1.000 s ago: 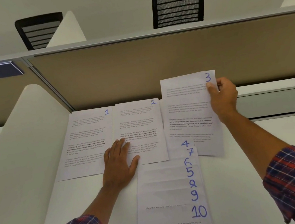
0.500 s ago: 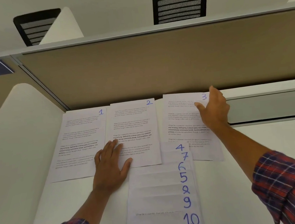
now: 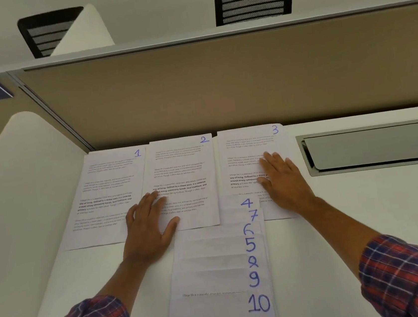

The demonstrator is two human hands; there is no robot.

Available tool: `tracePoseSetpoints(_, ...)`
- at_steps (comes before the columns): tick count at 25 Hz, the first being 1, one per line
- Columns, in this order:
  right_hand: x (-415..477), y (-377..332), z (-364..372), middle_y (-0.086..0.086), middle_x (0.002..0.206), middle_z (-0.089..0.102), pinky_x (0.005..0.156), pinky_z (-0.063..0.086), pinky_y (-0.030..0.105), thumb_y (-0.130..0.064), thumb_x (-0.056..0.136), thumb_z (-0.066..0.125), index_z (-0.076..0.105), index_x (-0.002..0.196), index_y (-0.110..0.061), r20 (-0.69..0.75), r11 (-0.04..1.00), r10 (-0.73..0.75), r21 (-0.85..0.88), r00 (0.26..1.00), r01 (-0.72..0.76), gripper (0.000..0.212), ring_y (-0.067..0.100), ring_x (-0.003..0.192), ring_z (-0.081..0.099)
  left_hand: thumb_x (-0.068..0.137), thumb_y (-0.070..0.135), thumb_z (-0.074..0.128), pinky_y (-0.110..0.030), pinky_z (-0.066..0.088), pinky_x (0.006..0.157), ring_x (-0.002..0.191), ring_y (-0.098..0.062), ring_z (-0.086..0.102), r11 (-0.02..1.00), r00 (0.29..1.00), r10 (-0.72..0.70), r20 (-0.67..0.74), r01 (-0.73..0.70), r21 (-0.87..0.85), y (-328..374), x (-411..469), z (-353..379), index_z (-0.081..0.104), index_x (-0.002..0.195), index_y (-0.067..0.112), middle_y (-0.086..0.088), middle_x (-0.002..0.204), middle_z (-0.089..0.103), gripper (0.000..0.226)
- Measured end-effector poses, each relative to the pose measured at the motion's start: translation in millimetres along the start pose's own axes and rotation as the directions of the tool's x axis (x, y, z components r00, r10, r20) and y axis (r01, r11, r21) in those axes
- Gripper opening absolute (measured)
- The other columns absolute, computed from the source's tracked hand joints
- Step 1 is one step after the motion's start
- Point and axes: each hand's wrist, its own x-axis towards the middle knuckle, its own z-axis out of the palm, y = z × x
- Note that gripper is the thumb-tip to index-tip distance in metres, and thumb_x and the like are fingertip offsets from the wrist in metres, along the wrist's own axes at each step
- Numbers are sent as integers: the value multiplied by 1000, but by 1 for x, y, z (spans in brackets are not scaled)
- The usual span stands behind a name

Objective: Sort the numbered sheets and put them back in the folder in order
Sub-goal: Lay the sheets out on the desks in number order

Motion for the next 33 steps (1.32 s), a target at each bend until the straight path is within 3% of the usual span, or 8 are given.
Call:
tracePoseSetpoints(7, -3, -3, -3, 2, 175, 4, 129, -3, 38, -45, 112, 31, 14, 167, -16, -34, 998, -18, 61, 999, 20, 65, 21, 162, -1, 98, 61, 47, -54, 25, 123, 151, -27, 36, 1000, 1000, 10, -7, -10, -9, -3, 0, 2, 51, 146, 17, -6, 158, 44, 65)
tracePoseSetpoints(10, -16, -18, -1, 8, 170, 27, 127, 16, 43, -38, 111, 43, 36, 161, -12, -184, 987, 28, 164, 982, 3, 57, 27, 157, 23, 98, 59, 50, -52, 24, 123, 150, -27, 36, 1000, 1000, 15, -13, -15, -14, -1, 0, 2, 51, 146, 16, -7, 158, 44, 65)
tracePoseSetpoints(14, -34, -36, 7, 12, 122, 67, 96, 46, 44, -35, 105, 57, 70, 120, -13, -214, 916, 166, 395, 963, -70, 30, 28, 112, 60, 99, 58, 49, -50, 26, 123, 149, -29, 39, 999, 998, 35, -47, -36, -21, -2, -1, 1, 53, 144, 14, -9, 157, 46, 63)
tracePoseSetpoints(18, -47, -50, 5, 2, 89, 67, 80, 56, 43, -39, 96, 68, 61, 79, -25, -55, 809, 293, 546, 955, -217, 23, 20, 83, 63, 100, 64, 42, -52, 25, 123, 151, -29, 36, 998, 998, 40, -48, -43, -51, -3, -3, 2, 52, 146, 14, -9, 160, 43, 68)
tracePoseSetpoints(21, -50, -64, -6, 0, 88, 70, 84, 58, 49, -30, 95, 71, 64, 83, -19, 44, 725, 383, 604, 923, -330, 17, 24, 86, 66, 99, 64, 43, -55, 22, 125, 155, -28, 30, 989, 994, 21, -107, -36, -141, 9, -4, -10, 51, 149, 16, -7, 164, 39, 69)
tracePoseSetpoints(24, -51, -70, -17, 1, 89, 70, 82, 58, 45, -25, 95, 70, 65, 87, -14, 42, 700, 411, 626, 911, -345, 14, 26, 87, 67, 100, 57, 50, -56, 21, 124, 158, -26, 24, 978, 978, 160, -137, -175, -110, 57, -19, -21, 52, 150, 16, -6, 165, 38, 65)
tracePoseSetpoints(28, -56, -83, -36, 4, 92, 69, 68, 50, 29, -15, 99, 66, 66, 95, -4, 27, 674, 396, 671, 918, -311, 12, 23, 87, 65, 104, 67, 37, -59, 19, 124, 160, -23, 13, 924, 919, 381, 103, -381, -23, 111, -64, -6, 44, 157, 17, -5, 171, 25, 73)
tracePoseSetpoints(33, -67, -85, -54, 4, 101, 69, 71, 56, 27, -19, 104, 62, 59, 97, -9, -47, 669, 416, 692, 908, -271, 13, 21, 93, 68, 105, 70, 25, -59, 11, 125, 161, -19, 10, 924, 893, 365, 262, -381, 13, 115, -85, 9, 32, 163, 17, -4, 173, 17, 79)
